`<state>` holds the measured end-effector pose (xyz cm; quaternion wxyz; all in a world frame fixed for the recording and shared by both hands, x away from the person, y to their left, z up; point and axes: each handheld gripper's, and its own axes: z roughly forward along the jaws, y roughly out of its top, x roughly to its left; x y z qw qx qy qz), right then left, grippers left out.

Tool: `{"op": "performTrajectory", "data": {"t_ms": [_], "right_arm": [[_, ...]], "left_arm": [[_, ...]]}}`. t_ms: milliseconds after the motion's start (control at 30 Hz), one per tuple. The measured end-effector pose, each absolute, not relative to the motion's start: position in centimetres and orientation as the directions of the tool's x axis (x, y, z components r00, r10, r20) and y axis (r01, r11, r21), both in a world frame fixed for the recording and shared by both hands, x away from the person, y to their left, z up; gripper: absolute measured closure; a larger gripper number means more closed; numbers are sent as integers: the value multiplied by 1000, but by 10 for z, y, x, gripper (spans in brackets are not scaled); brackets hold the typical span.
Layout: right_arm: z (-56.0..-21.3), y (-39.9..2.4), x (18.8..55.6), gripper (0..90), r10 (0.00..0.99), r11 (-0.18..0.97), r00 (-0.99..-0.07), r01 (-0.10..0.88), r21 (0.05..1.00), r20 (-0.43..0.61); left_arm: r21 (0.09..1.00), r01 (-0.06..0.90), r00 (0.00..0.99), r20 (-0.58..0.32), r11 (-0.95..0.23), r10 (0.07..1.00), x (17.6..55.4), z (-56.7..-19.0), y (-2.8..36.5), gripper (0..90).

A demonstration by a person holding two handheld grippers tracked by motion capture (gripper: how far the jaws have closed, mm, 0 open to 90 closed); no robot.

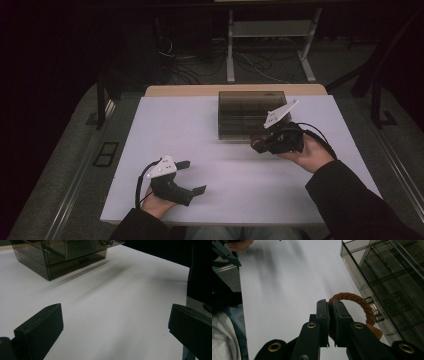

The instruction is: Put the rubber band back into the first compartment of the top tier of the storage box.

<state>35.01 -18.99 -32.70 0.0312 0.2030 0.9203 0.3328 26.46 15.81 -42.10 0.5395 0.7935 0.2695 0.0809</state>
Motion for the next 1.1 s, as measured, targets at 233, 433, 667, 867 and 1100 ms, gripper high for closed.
{"op": "performTrajectory", "data": {"t_ms": [233,433,667,867,1100], "right_arm": [[-316,-186,355,838,393,696,-918,339,633,60],[-305,-184,361,838,395,691,-917,332,642,48],[-296,-178,367,838,397,684,-917,326,653,41],[-289,-172,375,838,400,682,-916,325,656,37],[-282,-165,385,837,403,683,-915,319,657,26]], "left_arm": [[900,339,842,-161,-273,515,265,-421,158,0],[900,339,843,-161,-275,512,265,-421,158,0],[900,340,843,-162,-273,513,265,-421,158,0],[901,342,842,-167,-268,513,264,-421,158,0],[900,341,842,-164,-272,513,264,-421,159,0]]}}
